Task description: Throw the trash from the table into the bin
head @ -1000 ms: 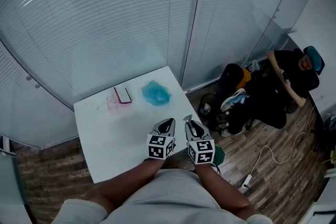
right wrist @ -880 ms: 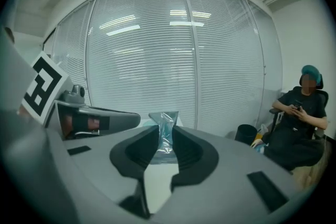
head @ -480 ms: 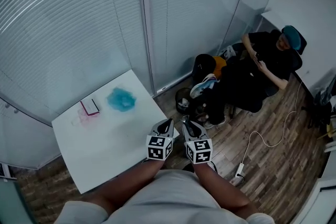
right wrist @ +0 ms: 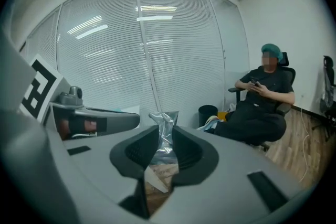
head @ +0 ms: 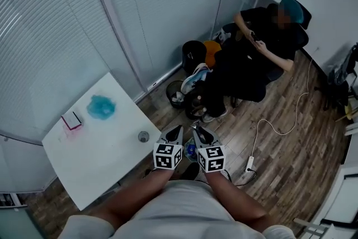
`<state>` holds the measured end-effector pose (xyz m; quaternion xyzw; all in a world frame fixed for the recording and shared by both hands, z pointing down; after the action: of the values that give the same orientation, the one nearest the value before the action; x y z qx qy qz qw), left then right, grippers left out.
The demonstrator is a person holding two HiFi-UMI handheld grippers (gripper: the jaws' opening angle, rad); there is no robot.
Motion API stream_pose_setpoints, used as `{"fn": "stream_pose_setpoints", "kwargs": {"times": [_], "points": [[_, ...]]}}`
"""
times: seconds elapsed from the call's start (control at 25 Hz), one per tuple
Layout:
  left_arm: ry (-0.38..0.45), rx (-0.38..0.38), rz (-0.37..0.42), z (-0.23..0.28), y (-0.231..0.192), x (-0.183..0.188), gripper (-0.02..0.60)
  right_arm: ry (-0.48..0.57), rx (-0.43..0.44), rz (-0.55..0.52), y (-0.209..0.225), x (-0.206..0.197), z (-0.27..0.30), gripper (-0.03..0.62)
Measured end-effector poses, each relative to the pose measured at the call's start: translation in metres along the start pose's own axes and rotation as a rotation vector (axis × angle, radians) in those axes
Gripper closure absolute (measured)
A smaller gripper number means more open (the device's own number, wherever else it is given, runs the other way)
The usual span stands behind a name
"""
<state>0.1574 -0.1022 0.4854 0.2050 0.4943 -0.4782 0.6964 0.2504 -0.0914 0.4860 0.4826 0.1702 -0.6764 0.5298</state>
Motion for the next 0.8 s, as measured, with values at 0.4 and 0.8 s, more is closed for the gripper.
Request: {"fn": "stream_pose_setpoints", "kwargs": {"times": [0.4, 0.8], "points": [[-0.101, -0.045, -0.012, 0.051, 0.038, -0.04, 0.577, -0.079, -0.06, 0.075, 0.071, -0.047, 0.002, 0.507], [-0.167, -0.01, -0.034, 0.086, 0.043, -0.084, 0.577, -0.218, -0.077, 0.125, 0.123, -0.117, 0.013, 0.506]]}}
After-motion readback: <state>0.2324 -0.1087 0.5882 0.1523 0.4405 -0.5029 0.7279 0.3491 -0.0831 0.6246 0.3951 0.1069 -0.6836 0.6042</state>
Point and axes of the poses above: the fingertips, and each gripper's own axes: z forward along the fingers, y to its right, x out of its top, the point moved 3 cm from there along -z, backward along the fingers, and after that the axes turned 7 degrees about z, right-handed, at the moved point
